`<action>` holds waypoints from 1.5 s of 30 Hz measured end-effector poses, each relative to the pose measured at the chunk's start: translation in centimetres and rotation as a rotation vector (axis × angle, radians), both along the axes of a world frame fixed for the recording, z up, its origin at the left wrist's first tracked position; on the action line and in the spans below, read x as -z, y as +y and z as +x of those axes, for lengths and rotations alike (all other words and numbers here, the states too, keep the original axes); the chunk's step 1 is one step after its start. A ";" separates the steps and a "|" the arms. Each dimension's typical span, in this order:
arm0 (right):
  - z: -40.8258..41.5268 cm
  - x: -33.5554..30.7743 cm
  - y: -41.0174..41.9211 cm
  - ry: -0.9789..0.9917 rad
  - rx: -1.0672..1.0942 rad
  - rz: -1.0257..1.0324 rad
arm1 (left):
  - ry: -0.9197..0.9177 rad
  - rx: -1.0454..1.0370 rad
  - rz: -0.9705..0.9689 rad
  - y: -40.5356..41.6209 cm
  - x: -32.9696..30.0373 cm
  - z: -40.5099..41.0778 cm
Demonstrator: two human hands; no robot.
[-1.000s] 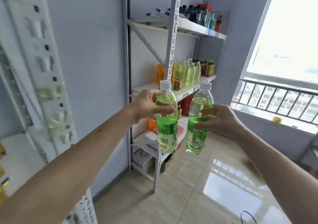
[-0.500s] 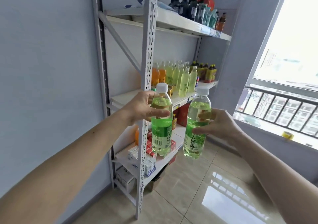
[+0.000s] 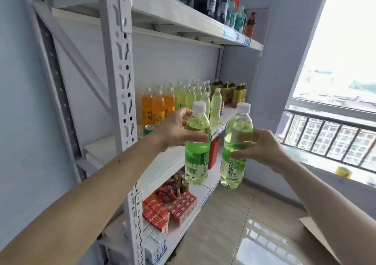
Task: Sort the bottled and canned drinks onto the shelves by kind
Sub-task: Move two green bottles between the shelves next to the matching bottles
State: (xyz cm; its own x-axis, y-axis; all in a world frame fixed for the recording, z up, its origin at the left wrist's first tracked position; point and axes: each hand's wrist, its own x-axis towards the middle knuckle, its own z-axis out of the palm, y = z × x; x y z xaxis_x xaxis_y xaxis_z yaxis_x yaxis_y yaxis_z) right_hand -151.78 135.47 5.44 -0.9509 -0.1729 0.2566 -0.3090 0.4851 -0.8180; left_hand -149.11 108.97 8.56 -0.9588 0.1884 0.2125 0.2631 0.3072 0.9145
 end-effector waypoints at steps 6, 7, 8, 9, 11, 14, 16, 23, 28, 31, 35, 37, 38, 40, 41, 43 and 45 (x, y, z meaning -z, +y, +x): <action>-8.2 -0.3 2.0 -0.015 0.021 -0.028 | -0.016 -0.035 0.030 2.5 -0.4 -8.8; -9.7 -0.3 2.5 -0.014 0.020 -0.029 | -0.015 -0.043 0.033 3.0 -0.3 -10.2; -10.9 -0.2 2.8 -0.011 0.021 -0.030 | -0.013 -0.052 0.031 3.4 0.0 -11.3; -12.4 -0.1 3.3 -0.010 0.018 -0.033 | -0.012 -0.060 0.028 4.0 0.2 -12.8; -15.7 0.1 4.8 -0.012 0.017 -0.027 | -0.016 -0.070 0.023 5.4 0.7 -15.7; -20.9 0.5 7.2 -0.020 0.021 -0.010 | -0.022 -0.076 -0.008 7.6 0.9 -19.9; -24.8 0.4 9.1 -0.016 0.008 0.005 | -0.012 -0.096 -0.017 9.7 0.8 -22.9; -37.3 -1.4 15.5 -0.006 -0.067 0.063 | -0.011 -0.167 -0.007 16.4 -0.4 -33.8; -45.9 -1.2 18.6 -0.023 -0.098 0.065 | 0.006 -0.223 0.009 20.2 -0.4 -41.1; -50.8 -0.7 19.6 -0.034 -0.123 0.052 | 0.030 -0.260 -0.027 21.5 0.1 -45.7; -57.1 -0.2 20.2 -0.011 -0.145 0.073 | 0.046 -0.295 -0.088 22.4 0.8 -51.3; -60.3 -0.1 20.5 -0.008 -0.154 0.074 | 0.050 -0.302 -0.097 22.8 0.7 -54.1; -61.5 -0.1 20.5 -0.008 -0.167 0.081 | 0.054 -0.304 -0.100 23.0 0.6 -55.2; -64.3 -0.2 20.6 -0.009 -0.187 0.096 | 0.047 -0.303 -0.097 23.4 0.0 -57.7; -65.8 -0.3 20.6 -0.014 -0.201 0.102 | 0.037 -0.307 -0.091 23.5 -0.4 -58.8; -68.5 -0.5 20.4 -0.013 -0.233 0.116 | 0.032 -0.321 -0.095 23.6 -1.2 -60.7; -71.5 -0.6 20.0 -0.006 -0.268 0.117 | 0.019 -0.361 -0.133 23.7 -1.9 -62.5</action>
State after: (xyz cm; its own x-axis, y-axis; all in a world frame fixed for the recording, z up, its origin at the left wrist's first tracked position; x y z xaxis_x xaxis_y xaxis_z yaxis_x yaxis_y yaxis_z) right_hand -223.24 155.49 6.07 -0.8687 -0.4466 0.2142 -0.4341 0.4782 -0.7634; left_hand -211.56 132.67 10.45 -0.9647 -0.1331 0.2273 0.1330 0.4987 0.8565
